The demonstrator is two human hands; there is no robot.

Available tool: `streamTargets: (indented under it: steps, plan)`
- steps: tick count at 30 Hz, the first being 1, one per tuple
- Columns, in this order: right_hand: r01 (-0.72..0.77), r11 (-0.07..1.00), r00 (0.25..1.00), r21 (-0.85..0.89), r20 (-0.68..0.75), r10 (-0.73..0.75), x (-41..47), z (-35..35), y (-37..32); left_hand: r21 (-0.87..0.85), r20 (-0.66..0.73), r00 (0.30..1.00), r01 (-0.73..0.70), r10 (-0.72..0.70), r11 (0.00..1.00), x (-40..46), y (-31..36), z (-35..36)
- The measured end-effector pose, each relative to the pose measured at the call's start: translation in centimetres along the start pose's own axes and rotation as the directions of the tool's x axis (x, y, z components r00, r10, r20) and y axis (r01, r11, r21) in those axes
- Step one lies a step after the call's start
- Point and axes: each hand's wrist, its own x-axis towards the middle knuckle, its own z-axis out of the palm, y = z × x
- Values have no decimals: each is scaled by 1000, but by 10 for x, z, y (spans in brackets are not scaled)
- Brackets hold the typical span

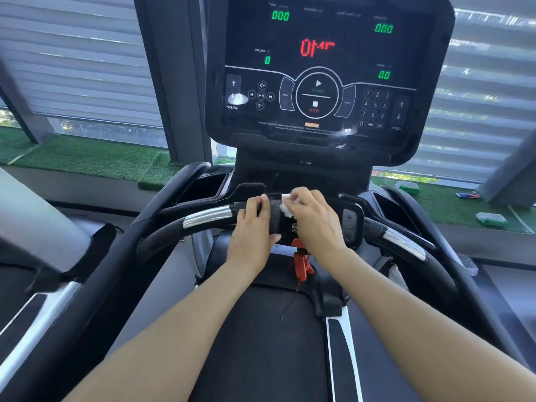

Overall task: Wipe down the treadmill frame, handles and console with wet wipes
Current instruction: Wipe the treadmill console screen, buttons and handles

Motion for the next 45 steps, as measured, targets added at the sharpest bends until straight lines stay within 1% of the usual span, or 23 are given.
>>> streamTargets:
  steps: [3, 5, 9, 11, 13, 15, 16, 17, 19, 21, 23, 25, 26, 27, 30, 32, 33, 37, 39, 41, 43, 45]
  plan:
    - [-95, 995, 993, 17, -73, 96, -7, -3, 8, -4, -10, 1000, -3, 3, 1000, 1, -1, 1]
    - [-106, 994, 989, 18, -103, 108, -4, 1, -1, -3, -9, 1000, -3, 3, 1000, 1, -2, 2]
    - [-22, 999, 1000, 34, -14, 22, 9, 13, -26, -41, -20, 1000, -10, 9, 999, -1, -2, 1]
    - [-31, 999, 999, 23, 34, 30, 10, 12, -24, -46, -19, 1000, -12, 11, 999, 0, -2, 0]
    - [-106, 994, 994, 24, 38, 105, 3, 8, -10, -34, -14, 1000, -14, 14, 999, 0, -1, 1]
    - [-249, 968, 968, 28, -27, 250, -4, 4, 6, -24, -22, 1000, -21, 20, 1000, 1, -2, 1]
    - [-295, 955, 954, 13, -57, 296, -5, 2, 11, -23, -27, 999, -23, 23, 999, 1, -3, 1]
    - [-315, 949, 947, -8, -72, 314, -4, 2, 11, -23, -31, 999, -26, 26, 999, 1, -3, 2]
    - [-318, 947, 947, 37, -38, 319, 5, 4, 1, -25, -34, 999, -26, 25, 999, 0, -4, 3]
    - [-250, 963, 968, 95, 33, 248, 16, 6, -17, -41, -42, 999, -20, 18, 999, 1, -5, 4]
    - [-159, 983, 987, 89, 48, 155, 23, 9, -32, -112, -52, 998, -24, 18, 993, 1, -8, 5]
    - [-114, 990, 990, 89, 89, 106, 28, 8, -31, -237, -56, 998, -22, 9, 971, -1, -14, 5]
    - [-89, 993, 990, 74, 120, 79, 30, 7, -25, -278, -61, 998, -17, 0, 960, -3, -19, 4]
    - [-74, 996, 988, 47, 142, 66, 31, 5, -17, -284, -69, 998, -4, -16, 959, -5, -25, 3]
    - [-143, 989, 979, -21, 143, 145, 32, -1, 2, -195, -89, 992, 69, -87, 978, -11, -46, 0]
    - [-181, 983, 971, -43, 153, 186, 35, -2, -3, -140, -66, 993, 87, -97, 986, -14, -55, 0]
    - [-176, 983, 969, -54, 168, 183, 36, -1, -8, -119, -48, 995, 84, -90, 989, -15, -56, 1]
    - [-34, 999, 980, -36, 194, 40, 46, 2, -30, -54, 5, 998, 68, -68, 996, -16, -51, 4]
    - [4, 1000, 975, -17, 222, 0, 49, 4, -40, -53, 9, 998, 69, -69, 996, -16, -50, 5]
    - [110, 994, 969, -24, 227, -101, 46, 5, -49, -63, -4, 998, 69, -69, 996, -17, -49, 4]
    - [162, 987, 969, 0, 188, -159, 38, 7, -50, -74, -10, 998, 62, -63, 995, -19, -48, 4]
    - [176, 984, 974, 26, 137, -178, 26, 10, -43, -116, -19, 998, 52, -55, 992, -23, -48, 4]
